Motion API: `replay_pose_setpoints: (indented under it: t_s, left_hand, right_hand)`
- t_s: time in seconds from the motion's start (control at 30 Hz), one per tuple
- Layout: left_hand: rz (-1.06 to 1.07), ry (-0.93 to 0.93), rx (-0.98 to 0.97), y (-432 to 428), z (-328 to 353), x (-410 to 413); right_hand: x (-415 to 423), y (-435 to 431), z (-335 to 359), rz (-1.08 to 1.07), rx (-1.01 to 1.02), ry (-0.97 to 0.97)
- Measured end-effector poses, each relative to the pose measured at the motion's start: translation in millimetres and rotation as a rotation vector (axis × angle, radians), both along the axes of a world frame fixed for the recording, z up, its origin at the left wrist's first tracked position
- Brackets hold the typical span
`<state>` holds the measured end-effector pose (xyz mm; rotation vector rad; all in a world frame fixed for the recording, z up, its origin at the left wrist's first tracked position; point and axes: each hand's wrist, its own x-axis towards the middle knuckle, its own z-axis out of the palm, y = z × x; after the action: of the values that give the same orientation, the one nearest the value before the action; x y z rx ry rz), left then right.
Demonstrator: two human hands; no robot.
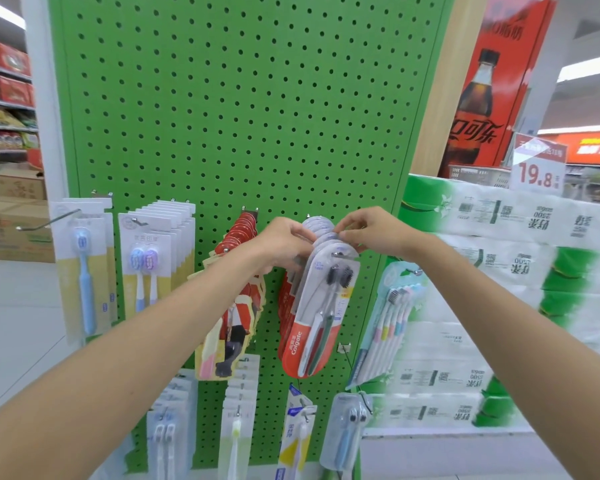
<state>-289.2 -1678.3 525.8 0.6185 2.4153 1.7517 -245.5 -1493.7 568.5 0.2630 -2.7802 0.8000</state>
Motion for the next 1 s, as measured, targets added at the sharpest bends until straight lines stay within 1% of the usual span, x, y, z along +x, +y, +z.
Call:
replay_pose_setpoints:
  t_s: [0.07, 0.13, 0.17, 0.23, 0.37, 0.47, 0.57, 0.63, 0.77, 1.0]
  left_hand:
    - [0.096, 0.066, 0.027, -2, 4, -7]
    - [0.165, 0.218, -0.050, -3, 8, -16]
    - [0.163, 0.281, -0.110, -2, 10, -18]
    - [0.116, 0.334, -0.199, 1, 12, -21]
    - [0.055, 0.321, -0.287, 11, 17, -27]
    - [0.050, 0.297, -0.276, 12, 17, -29]
    - [0.052, 0.257, -0.223, 9, 18, -27]
    - [0.068, 0.220, -0.199, 3, 20, -25]
    - [0.131, 0.190, -0.230, -13, 27, -22]
    - [0.210, 0.220, -0.301, -33, 35, -9]
  right_hand:
    - [-2, 0, -1, -0.008, 0.018, 0.010]
    - [-4, 0, -2, -0.017, 0.041, 0.010]
    - [-5, 0, -3, -0.021, 0.052, 0.010]
    - [-6, 0, -5, -0.026, 0.063, 0.013]
    - [-7, 1, -6, -0.025, 0.055, 0.027]
    - [-7, 2, -5, -0.020, 0.045, 0.034]
    - [-7, 1, -4, -0.015, 0.046, 0.035]
    - [-8, 0, -5, -0.020, 0.044, 0.039]
    - [-9, -1, -7, -0.033, 0.042, 0.033]
    - [-6, -2, -8, -0.034, 0.014, 0.030]
